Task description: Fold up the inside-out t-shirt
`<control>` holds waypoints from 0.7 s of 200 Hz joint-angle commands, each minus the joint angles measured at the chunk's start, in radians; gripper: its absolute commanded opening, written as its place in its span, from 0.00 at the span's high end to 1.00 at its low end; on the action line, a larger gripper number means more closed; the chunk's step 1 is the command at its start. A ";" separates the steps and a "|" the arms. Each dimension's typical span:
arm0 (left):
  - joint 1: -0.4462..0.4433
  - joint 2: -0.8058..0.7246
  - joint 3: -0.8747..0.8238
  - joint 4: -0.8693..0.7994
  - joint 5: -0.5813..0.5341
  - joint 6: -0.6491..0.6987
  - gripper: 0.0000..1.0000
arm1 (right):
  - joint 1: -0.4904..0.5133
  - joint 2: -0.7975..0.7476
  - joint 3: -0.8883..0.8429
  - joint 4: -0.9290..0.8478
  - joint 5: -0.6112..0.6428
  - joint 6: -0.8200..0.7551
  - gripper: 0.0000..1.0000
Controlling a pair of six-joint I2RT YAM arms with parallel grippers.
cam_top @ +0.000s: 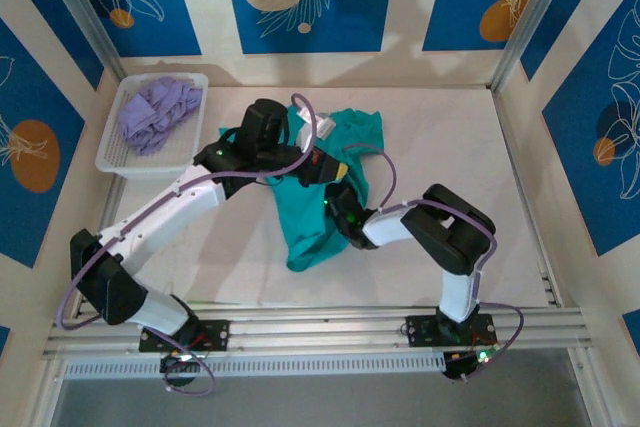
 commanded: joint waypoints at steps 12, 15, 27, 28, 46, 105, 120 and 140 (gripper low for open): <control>-0.078 0.043 0.171 0.039 0.092 -0.009 1.00 | -0.063 0.068 0.136 -0.203 0.033 0.111 0.43; -0.081 0.051 0.188 0.039 0.096 -0.012 1.00 | -0.064 0.071 0.144 -0.208 0.030 0.111 0.43; -0.092 0.086 0.257 0.023 0.101 -0.011 1.00 | -0.067 0.092 0.192 -0.257 0.013 0.123 0.39; -0.093 0.090 0.262 0.020 0.101 -0.010 1.00 | -0.067 0.094 0.195 -0.260 0.012 0.123 0.38; -0.099 0.137 0.344 -0.005 0.096 0.007 1.00 | -0.064 0.119 0.257 -0.334 -0.010 0.141 0.34; -0.100 0.280 0.678 -0.186 0.058 0.101 1.00 | -0.108 0.201 0.464 -0.750 -0.143 0.285 0.10; -0.098 0.304 0.771 -0.234 0.041 0.131 1.00 | -0.119 0.227 0.501 -0.850 -0.195 0.313 0.09; -0.093 0.314 0.846 -0.268 0.012 0.159 1.00 | -0.135 0.274 0.560 -0.962 -0.251 0.333 0.09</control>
